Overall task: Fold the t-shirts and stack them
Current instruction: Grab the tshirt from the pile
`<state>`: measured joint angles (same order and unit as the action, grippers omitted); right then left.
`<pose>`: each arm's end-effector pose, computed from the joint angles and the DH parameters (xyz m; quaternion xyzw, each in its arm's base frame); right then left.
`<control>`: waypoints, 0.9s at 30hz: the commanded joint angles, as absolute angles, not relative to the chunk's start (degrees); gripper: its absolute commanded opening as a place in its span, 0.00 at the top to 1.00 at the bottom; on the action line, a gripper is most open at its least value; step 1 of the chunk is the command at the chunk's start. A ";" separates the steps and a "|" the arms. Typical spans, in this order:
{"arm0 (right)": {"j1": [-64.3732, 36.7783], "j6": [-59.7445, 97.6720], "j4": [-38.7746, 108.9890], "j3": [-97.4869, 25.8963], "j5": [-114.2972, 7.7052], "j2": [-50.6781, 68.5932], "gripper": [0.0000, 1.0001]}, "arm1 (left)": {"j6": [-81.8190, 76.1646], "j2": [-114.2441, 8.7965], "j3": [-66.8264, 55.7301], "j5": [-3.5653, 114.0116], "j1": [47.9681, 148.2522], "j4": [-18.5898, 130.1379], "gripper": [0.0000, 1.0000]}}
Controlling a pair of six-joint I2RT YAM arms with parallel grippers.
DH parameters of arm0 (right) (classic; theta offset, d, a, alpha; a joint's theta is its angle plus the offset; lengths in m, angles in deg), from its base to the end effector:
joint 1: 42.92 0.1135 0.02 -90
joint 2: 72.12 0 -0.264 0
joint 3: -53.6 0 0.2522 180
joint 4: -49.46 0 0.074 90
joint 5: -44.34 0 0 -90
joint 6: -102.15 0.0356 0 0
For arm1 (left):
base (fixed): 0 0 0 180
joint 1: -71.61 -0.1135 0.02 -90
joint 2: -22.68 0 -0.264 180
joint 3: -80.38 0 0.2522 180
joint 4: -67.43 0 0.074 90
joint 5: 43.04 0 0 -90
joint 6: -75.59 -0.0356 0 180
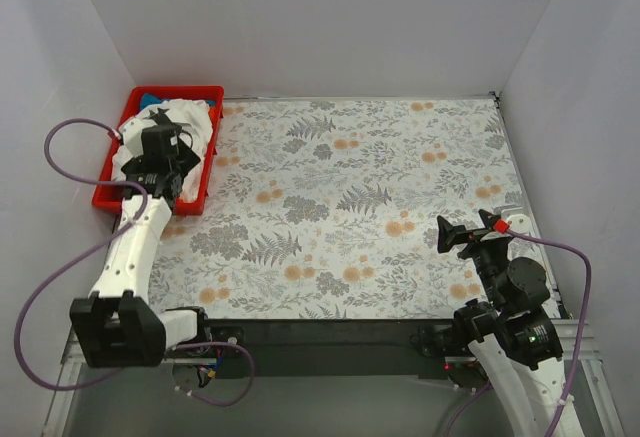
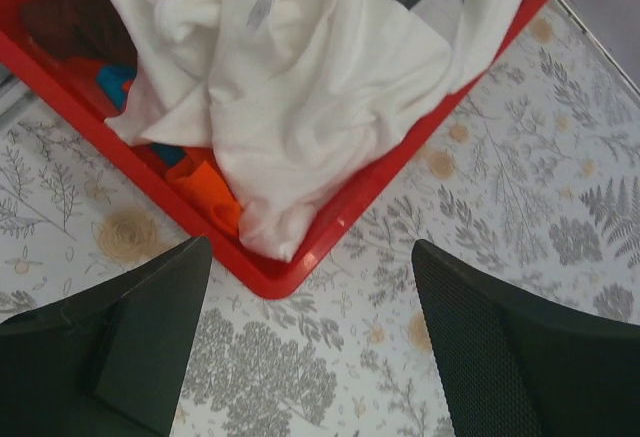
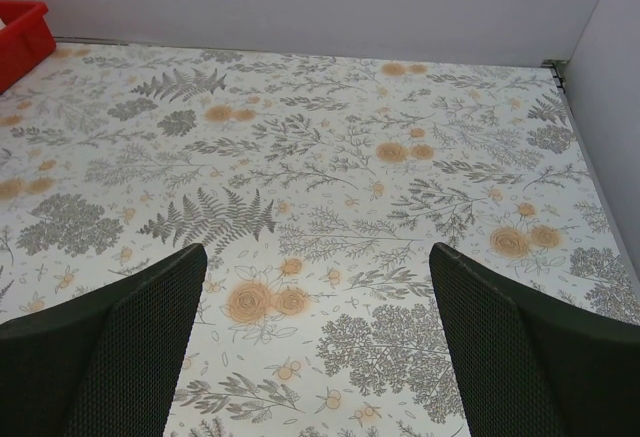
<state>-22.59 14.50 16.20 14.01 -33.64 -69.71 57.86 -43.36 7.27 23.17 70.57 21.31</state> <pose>0.0642 0.0159 0.2845 -0.0305 0.6824 0.0729 0.7267 0.2455 0.0188 0.3187 -0.5985 0.6558 -0.0938 0.4505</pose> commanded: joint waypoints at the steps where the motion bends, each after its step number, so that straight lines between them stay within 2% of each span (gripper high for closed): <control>1: -22.27 15.05 18.74 12.68 -33.62 -71.33 0.02 | 57.75 -50.69 0.81 14.10 68.64 27.65 0.20; 9: -22.36 15.40 18.92 12.94 -32.39 -71.86 0.02 | 57.58 -67.12 -8.52 8.47 64.06 35.13 0.23; 17: -22.36 15.40 19.09 13.29 -32.73 -70.37 0.02 | 55.73 -78.39 -14.94 9.78 62.38 36.36 0.24; 22: -22.27 15.31 19.18 13.21 -33.53 -69.31 0.02 | 55.73 -80.59 -14.77 9.17 62.29 36.44 0.46; 23: -22.27 15.31 19.18 13.21 -33.79 -69.31 0.02 | 55.64 -80.76 -14.68 9.34 62.21 36.70 0.54; 25: -22.36 15.23 19.27 13.29 -34.23 -69.22 0.02 | 55.20 -81.20 -14.33 9.61 62.29 36.80 0.63; 26: -22.27 15.23 19.27 13.21 -34.23 -69.31 0.02 | 55.20 -81.29 -14.24 10.22 62.29 36.80 0.79; 27: -22.27 15.23 19.27 13.29 -34.23 -69.31 0.02 | 55.20 -81.29 -14.06 10.40 62.21 36.71 0.88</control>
<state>-22.59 14.98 16.37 14.01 -33.86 -69.66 55.96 -81.94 -12.93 11.39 62.35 36.06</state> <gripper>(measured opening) 0.984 0.199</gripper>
